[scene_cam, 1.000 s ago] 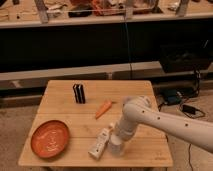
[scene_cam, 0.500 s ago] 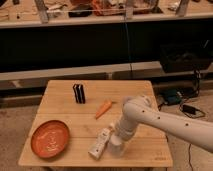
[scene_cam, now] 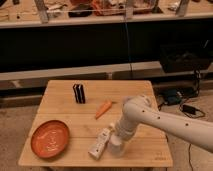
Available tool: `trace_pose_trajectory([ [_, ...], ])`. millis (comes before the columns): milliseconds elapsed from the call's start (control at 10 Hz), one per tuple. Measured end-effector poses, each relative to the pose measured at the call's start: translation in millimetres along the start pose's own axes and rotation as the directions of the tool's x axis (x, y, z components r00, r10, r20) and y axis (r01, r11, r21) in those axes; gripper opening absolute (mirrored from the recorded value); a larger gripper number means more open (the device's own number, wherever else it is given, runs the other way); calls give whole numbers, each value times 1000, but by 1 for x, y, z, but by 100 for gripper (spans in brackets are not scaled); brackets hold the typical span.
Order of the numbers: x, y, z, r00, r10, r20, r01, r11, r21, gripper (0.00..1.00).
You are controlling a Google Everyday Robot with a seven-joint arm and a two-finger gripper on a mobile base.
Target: Place the ceramic cup over the eraser
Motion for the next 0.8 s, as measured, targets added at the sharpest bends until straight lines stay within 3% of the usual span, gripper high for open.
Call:
trace_pose_trajectory([
  [200, 0, 1, -1, 1000, 0, 1, 0, 1000, 2, 0],
  [500, -7, -2, -32, 1000, -16, 11, 15, 998, 60, 0],
  [800, -27, -14, -103, 999, -36, 13, 34, 991, 131, 0],
])
